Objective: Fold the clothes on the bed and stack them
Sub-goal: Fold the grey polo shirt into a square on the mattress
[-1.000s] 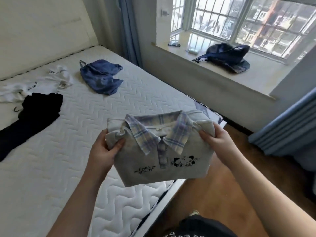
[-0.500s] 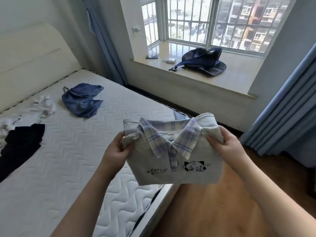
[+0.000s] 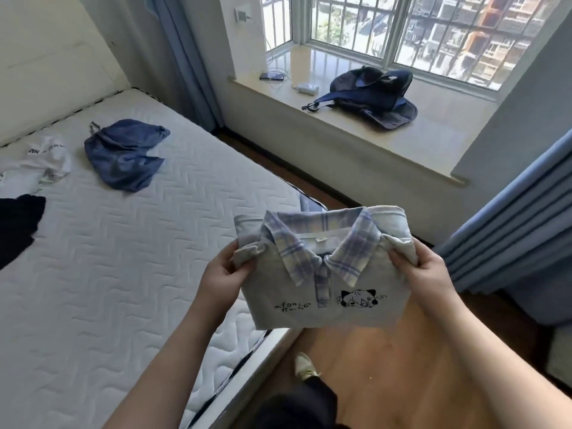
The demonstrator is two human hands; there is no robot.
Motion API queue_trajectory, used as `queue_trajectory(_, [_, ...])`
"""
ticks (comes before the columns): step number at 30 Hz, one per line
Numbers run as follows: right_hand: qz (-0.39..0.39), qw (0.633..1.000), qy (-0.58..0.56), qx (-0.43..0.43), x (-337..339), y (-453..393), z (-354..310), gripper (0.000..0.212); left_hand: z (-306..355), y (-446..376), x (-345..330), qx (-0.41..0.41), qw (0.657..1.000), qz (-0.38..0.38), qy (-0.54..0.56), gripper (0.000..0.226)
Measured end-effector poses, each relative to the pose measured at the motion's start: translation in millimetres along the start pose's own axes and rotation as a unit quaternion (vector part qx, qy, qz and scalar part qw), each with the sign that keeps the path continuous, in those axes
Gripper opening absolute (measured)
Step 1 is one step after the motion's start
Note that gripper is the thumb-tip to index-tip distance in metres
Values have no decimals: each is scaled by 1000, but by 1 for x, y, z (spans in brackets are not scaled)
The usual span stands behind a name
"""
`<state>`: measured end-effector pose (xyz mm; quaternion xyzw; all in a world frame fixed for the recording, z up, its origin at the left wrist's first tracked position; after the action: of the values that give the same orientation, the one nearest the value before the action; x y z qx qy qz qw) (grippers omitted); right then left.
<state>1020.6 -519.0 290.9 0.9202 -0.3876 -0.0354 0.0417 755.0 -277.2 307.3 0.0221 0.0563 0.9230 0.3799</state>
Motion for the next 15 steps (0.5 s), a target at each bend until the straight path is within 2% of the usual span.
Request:
queue_trajectory(4, [-33,999,-10,-42,-2,-52,26,35,-28,-27,4,26,999,26,24,38])
queue_trajectory(9, [-74,994,2,-74,-14,-107,31,35,-51,-52,9,45,997,58,9,46])
queue_trajectory(15, [-97,990,21,-96,-32,-167,50,21,-73,-85,18,43,992,103,-58,39])
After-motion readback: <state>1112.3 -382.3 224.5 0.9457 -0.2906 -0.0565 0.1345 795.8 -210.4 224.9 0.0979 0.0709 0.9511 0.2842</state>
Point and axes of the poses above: each hand's wrist, its own y-axis away from the middle knuckle, its own x-axis out of the back of the hand, z = x × y, the point moved 9 cm from there along -y, towards the middle knuckle, and after that the axes turned 4 degrees about -z, right-handed, at the moved point
